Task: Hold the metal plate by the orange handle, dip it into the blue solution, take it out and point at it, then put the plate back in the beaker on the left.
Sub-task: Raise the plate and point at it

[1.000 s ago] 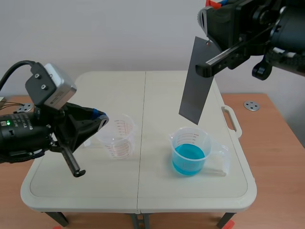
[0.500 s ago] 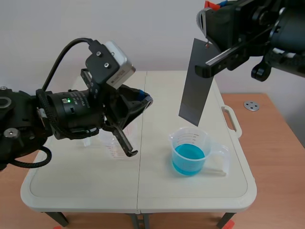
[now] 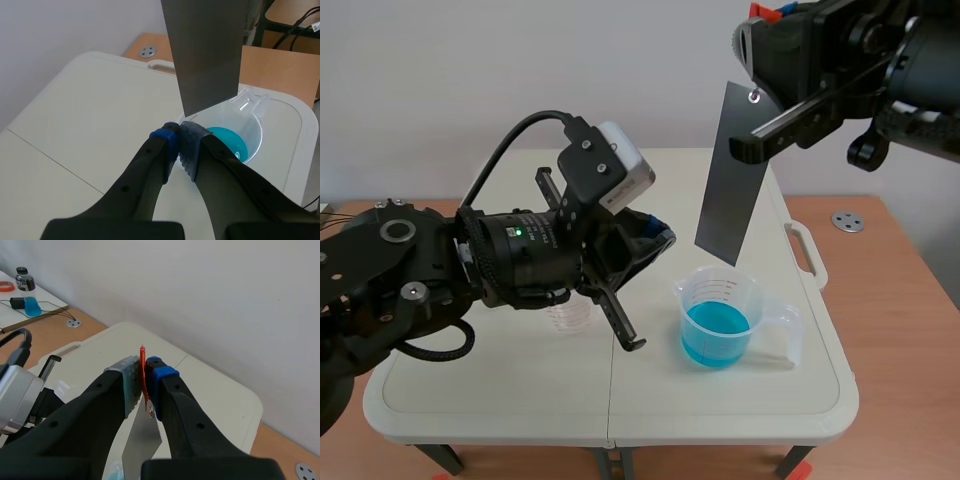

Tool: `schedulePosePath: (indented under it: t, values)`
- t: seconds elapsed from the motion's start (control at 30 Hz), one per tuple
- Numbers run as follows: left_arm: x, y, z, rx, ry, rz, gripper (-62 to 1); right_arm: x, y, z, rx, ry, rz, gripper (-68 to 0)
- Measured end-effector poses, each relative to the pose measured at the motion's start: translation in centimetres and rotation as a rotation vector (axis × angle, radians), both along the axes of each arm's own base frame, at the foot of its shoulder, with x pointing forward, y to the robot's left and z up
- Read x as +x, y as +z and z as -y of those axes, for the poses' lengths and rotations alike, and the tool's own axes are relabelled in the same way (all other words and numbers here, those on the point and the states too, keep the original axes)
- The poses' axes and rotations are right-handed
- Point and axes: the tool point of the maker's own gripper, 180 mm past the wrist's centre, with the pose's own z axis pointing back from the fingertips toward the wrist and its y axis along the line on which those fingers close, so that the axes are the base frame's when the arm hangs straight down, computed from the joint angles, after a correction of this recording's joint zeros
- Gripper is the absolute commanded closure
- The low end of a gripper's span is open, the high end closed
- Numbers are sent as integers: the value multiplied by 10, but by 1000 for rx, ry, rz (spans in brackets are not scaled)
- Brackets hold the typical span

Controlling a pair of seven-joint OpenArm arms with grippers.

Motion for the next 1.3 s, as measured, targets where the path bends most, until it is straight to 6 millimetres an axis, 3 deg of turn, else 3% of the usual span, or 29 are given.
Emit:
schedulePosePath:
  t: [0.17, 1.3]
  values:
    - [1, -9, -3, 19, 8, -16, -26, 0, 0, 0, 0, 0, 0, -13]
    - [0, -10, -6, 18, 9, -12, -26, 0, 0, 0, 0, 0, 0, -13]
